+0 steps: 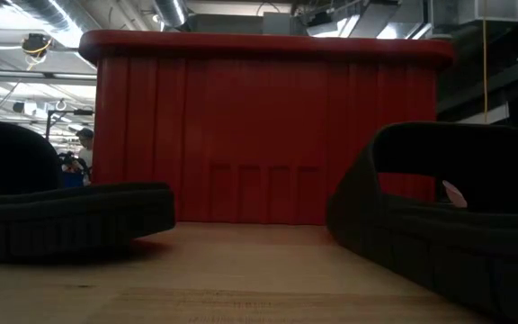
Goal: Pick and place slides into bin
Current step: Put the right pink slide into the bin
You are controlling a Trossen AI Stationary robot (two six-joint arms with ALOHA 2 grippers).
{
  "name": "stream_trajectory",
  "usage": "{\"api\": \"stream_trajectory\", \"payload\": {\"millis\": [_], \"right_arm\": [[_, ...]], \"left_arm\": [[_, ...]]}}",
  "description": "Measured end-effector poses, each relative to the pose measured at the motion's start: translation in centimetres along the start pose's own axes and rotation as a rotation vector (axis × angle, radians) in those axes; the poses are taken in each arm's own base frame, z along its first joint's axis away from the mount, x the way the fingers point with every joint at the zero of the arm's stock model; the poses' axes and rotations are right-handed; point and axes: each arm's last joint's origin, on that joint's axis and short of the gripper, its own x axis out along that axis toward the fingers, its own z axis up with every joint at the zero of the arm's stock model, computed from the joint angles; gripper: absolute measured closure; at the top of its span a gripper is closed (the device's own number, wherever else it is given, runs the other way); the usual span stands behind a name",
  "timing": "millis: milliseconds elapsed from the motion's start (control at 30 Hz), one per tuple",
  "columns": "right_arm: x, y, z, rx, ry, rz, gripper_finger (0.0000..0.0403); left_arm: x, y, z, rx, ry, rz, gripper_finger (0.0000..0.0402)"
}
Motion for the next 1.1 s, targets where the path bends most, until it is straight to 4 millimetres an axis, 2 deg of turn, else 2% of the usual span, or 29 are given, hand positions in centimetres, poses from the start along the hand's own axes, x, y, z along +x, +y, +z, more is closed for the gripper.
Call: {"api": "stream_trajectory", "payload": {"millis": [233,500,633,767,933,1100], "right_arm": [[2.9,2.5,-2.9,0.09,-0.187,-0.061,0.04],[6.5,3.7,-4.8,0.248,-0.314,-0.129,0.0394],[8.2,4.3,-5.7,0.386,-0.372,-0.12,0.0396],[10.5,4.6,-6.0,0.508,-0.439,-0.126,0.0383],[13.7,4.2,-6.0,0.628,-0.38,-0.216,0.0359],[15.8,4.0,-4.9,0.682,-0.417,-0.234,0.033]], "left_arm": [[0.0,0.0,0.0,0.0,0.0,0.0,0.0397],[0.0,0.0,0.0,-0.021,0.002,-0.005,0.0398],[0.0,0.0,-0.1,0.062,0.004,-0.009,0.0394],[0.0,0.0,-0.1,0.164,0.004,-0.01,0.0394],[0.0,0.0,-0.1,0.218,0.003,-0.018,0.0394],[0.0,0.0,-0.1,0.268,0.003,-0.018,0.0398]]}}
